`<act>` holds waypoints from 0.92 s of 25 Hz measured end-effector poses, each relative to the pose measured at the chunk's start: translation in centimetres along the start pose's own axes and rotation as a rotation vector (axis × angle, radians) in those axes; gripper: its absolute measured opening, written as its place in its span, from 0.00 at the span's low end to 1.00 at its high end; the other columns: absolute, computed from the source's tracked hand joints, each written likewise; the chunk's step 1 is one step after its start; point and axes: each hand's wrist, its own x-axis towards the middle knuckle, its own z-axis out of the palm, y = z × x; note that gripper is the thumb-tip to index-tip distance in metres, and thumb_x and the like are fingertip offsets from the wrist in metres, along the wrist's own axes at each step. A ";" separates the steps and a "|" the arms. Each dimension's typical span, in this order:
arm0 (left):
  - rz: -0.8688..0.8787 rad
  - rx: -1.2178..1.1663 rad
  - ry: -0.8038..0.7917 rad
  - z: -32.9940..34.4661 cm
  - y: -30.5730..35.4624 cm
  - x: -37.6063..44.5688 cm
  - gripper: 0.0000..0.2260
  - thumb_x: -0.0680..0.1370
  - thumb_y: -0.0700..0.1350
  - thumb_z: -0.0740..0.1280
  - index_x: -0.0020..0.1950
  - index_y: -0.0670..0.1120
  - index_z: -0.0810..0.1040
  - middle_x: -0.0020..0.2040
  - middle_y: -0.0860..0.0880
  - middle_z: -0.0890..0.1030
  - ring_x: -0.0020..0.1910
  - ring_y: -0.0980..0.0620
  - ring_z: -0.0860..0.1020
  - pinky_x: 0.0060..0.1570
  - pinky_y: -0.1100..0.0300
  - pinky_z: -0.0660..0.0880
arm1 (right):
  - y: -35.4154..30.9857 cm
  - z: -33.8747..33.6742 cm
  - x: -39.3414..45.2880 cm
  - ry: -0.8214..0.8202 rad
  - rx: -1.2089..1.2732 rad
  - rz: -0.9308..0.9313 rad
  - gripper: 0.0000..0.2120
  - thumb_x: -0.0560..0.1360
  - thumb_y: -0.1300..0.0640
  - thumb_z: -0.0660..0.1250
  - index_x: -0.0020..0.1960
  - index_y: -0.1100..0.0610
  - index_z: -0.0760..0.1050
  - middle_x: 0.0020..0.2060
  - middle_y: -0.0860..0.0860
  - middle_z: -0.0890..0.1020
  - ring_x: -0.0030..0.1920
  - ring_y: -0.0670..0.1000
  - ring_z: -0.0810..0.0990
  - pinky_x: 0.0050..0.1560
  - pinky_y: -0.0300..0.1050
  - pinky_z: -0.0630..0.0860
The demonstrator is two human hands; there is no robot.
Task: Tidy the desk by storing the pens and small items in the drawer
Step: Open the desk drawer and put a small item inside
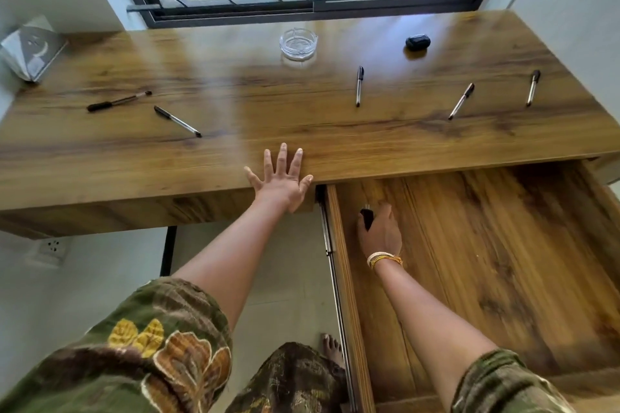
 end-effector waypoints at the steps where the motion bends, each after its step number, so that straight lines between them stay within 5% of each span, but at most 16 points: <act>1: -0.007 0.005 -0.042 -0.4 0.1 0.0 0.29 0.80 0.64 0.43 0.76 0.60 0.32 0.76 0.53 0.27 0.74 0.43 0.28 0.67 0.29 0.33 | -0.2 0.3 0.2 -0.010 -0.020 0.026 0.23 0.75 0.50 0.67 0.64 0.62 0.66 0.55 0.61 0.79 0.54 0.62 0.80 0.45 0.51 0.77; 12: -0.042 0.029 -0.147 -1.0 0.3 0.4 0.33 0.78 0.67 0.46 0.74 0.60 0.28 0.73 0.52 0.23 0.73 0.42 0.25 0.65 0.26 0.34 | -1.0 1.1 1.2 -0.153 -0.260 0.011 0.31 0.74 0.46 0.68 0.68 0.63 0.64 0.64 0.61 0.74 0.65 0.61 0.71 0.59 0.54 0.72; 20: -0.018 0.102 -0.150 0.9 0.8 -2.1 0.36 0.78 0.64 0.50 0.73 0.59 0.26 0.72 0.47 0.22 0.72 0.39 0.25 0.65 0.28 0.32 | -0.5 -0.5 0.2 -0.332 -0.096 0.038 0.39 0.67 0.54 0.74 0.72 0.60 0.61 0.68 0.60 0.69 0.67 0.62 0.70 0.64 0.53 0.72; 23: 0.052 0.045 -0.186 0.2 0.0 -4.1 0.37 0.78 0.59 0.56 0.76 0.59 0.31 0.75 0.49 0.25 0.74 0.42 0.27 0.68 0.31 0.34 | -1.1 -1.7 -0.2 -0.399 -0.097 0.059 0.34 0.69 0.56 0.72 0.71 0.60 0.63 0.66 0.60 0.72 0.64 0.62 0.74 0.61 0.53 0.75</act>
